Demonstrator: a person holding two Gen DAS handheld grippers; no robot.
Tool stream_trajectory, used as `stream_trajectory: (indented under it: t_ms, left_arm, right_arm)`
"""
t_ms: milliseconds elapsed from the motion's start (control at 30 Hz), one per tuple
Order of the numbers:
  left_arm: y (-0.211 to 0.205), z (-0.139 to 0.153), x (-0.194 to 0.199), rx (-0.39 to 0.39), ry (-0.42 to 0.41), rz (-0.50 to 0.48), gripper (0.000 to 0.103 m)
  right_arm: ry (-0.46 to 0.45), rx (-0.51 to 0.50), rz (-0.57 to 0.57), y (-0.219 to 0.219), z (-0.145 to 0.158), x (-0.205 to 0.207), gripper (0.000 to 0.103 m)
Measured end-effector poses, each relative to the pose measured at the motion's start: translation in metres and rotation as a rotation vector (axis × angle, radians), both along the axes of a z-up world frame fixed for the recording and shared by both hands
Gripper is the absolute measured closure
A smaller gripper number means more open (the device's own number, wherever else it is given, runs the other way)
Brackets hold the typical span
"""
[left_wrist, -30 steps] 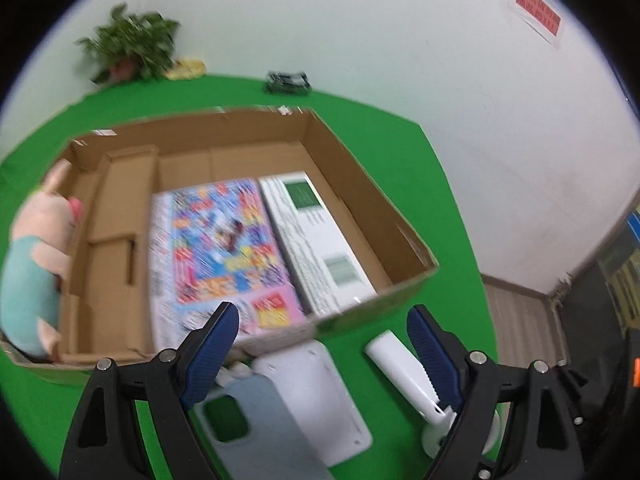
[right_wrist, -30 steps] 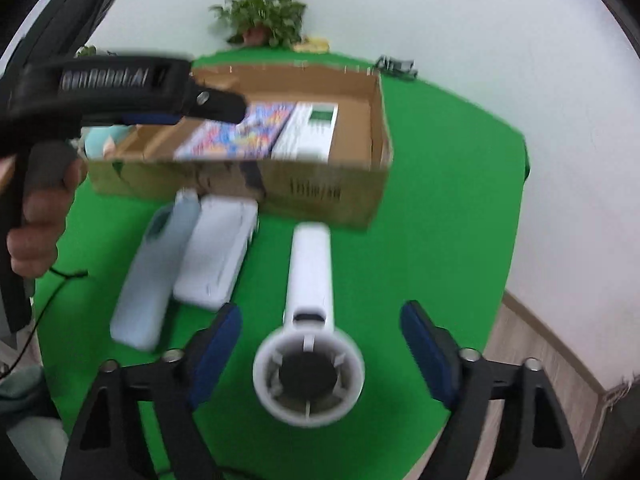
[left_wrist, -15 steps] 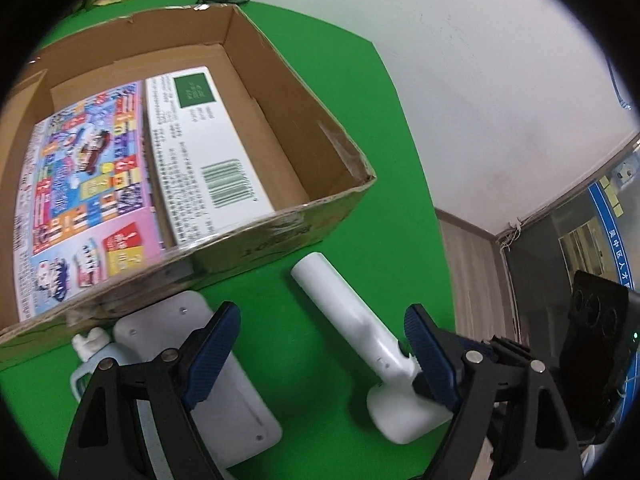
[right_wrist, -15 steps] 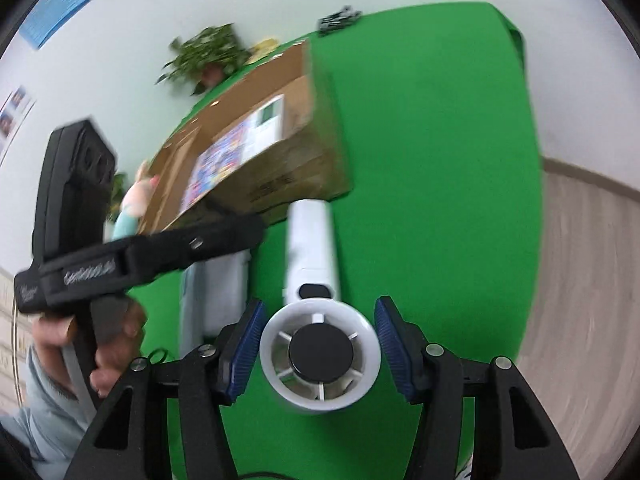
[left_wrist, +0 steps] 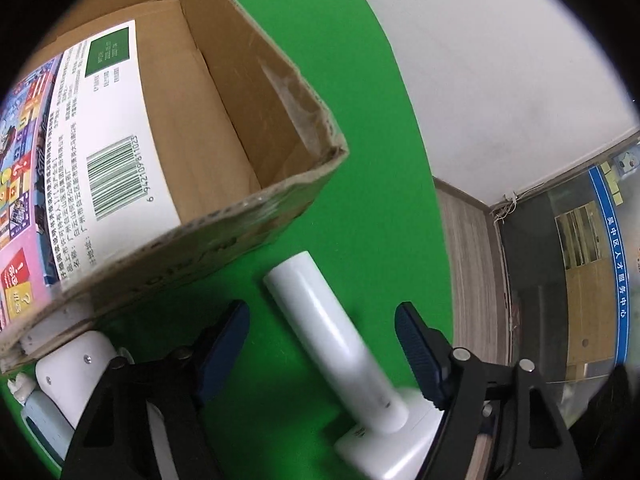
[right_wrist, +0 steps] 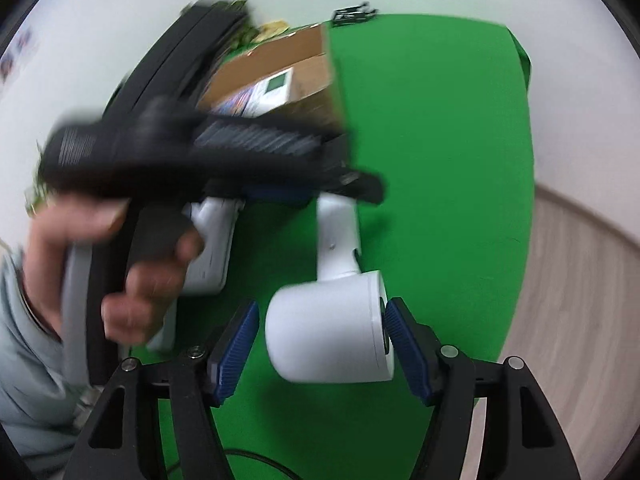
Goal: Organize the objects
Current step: 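Lift the hair dryer and carry it over the large box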
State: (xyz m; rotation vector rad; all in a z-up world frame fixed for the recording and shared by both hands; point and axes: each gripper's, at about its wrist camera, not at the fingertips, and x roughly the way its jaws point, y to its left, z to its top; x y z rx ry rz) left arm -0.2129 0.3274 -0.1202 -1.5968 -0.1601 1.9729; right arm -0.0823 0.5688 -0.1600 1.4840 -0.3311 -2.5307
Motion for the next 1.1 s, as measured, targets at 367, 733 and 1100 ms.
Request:
stream_trajectory:
  t_ms: [367, 733, 1100]
  left_arm:
    - [-0.004, 0.005, 0.002, -0.044, -0.016, -0.017, 0.065]
    - [-0.024, 0.009, -0.001, -0.003, -0.034, 0.006, 0.068]
    - [-0.050, 0.091, 0.010, 0.105, 0.165, 0.061, 0.069]
  right_arm:
    - [-0.019, 0.161, -0.002, -0.035, -0.001, 0.009, 0.045]
    - [0.013, 0.262, -0.007, -0.052, 0.010, 0.011, 0.047]
    - [0.228, 0.272, -0.064, -0.050, 0.070, 0.030, 0.047]
